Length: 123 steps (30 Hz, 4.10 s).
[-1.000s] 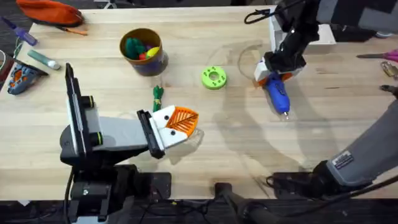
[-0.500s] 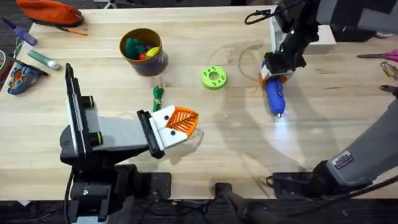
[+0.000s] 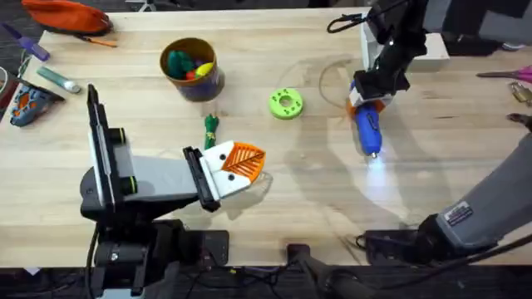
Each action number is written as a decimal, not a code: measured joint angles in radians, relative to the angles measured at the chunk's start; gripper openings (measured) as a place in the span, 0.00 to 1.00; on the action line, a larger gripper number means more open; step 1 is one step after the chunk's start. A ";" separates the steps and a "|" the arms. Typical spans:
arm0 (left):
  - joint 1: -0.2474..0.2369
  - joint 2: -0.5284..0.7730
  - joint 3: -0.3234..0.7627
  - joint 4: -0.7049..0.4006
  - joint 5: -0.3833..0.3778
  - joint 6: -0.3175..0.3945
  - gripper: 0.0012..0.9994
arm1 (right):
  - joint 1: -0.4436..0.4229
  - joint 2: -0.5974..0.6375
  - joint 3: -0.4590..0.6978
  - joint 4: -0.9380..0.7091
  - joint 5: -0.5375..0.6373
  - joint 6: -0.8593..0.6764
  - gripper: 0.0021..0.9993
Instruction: Pick up the gripper from the table and insert it into the empty holder that is missing its gripper. Then pick up a screw, insert it into the mounting hole, and use the screwdriver to tighten it. Finally, clean up the table by picking up the vegetable and placing it into the bucket.
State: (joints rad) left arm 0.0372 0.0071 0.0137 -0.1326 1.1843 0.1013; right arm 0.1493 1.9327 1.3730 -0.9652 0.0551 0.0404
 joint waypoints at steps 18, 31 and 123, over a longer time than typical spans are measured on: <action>0.000 0.000 0.000 0.000 0.000 0.000 0.01 | 0.053 -0.392 0.167 -0.015 0.000 0.000 0.02; 0.000 0.000 0.000 0.000 0.000 0.000 0.01 | 0.184 -0.657 0.217 0.250 -0.189 0.041 0.02; 0.000 0.000 0.000 0.000 0.000 0.000 0.01 | 0.473 -0.519 -0.163 1.164 -1.486 -0.364 0.02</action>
State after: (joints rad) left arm 0.0372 0.0071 0.0139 -0.1326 1.1843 0.1013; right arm 0.6224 1.4139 1.2102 0.1986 -1.4307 -0.3237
